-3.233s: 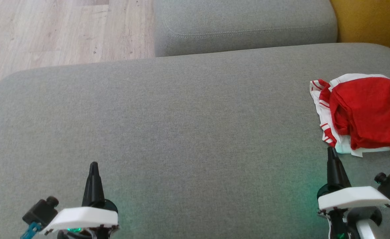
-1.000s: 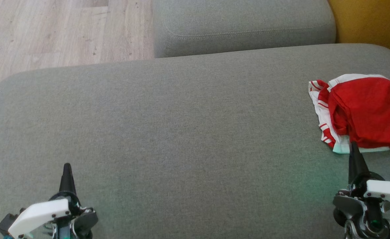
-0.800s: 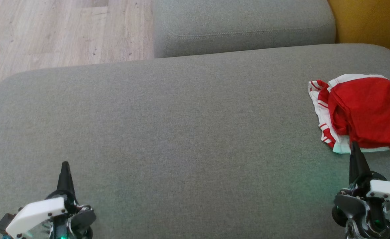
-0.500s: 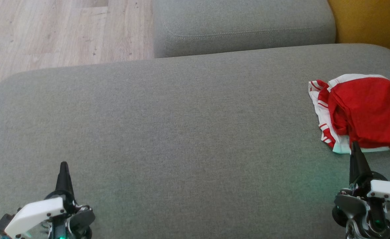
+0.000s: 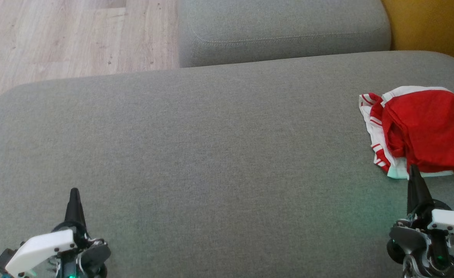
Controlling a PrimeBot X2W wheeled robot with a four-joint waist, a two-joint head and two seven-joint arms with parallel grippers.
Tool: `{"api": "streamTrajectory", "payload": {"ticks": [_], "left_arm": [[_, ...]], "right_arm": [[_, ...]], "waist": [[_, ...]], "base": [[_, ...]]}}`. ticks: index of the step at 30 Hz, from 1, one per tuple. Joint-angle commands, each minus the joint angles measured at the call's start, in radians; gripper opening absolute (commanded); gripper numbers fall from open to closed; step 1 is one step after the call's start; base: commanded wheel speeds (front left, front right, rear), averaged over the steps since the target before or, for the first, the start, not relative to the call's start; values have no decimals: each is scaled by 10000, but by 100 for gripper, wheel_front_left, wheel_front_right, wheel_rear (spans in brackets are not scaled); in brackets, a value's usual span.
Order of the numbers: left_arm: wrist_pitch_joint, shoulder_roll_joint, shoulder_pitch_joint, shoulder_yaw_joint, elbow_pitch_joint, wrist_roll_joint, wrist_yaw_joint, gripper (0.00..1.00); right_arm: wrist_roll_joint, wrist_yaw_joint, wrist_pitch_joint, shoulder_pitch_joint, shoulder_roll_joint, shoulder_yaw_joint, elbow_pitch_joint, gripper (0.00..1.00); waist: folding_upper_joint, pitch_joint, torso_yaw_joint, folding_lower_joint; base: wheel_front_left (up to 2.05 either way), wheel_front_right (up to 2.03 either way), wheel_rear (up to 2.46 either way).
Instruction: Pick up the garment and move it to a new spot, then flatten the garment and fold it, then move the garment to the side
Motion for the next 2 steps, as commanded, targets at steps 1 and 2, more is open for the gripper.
{"api": "streamTrajectory", "payload": {"ticks": [1,2], "left_arm": [[58,113,-482,344,-288,41,-38,0],[60,111,-482,347,-288,43,-38,0]], "right_arm": [[1,-7,82,-529,-123,158,-384,0],[-1,-7,84,-529,-121,156,-384,0]], "waist": [[0,0,0,0],[0,0,0,0]], "base": [[0,0,0],[0,0,0]]}}
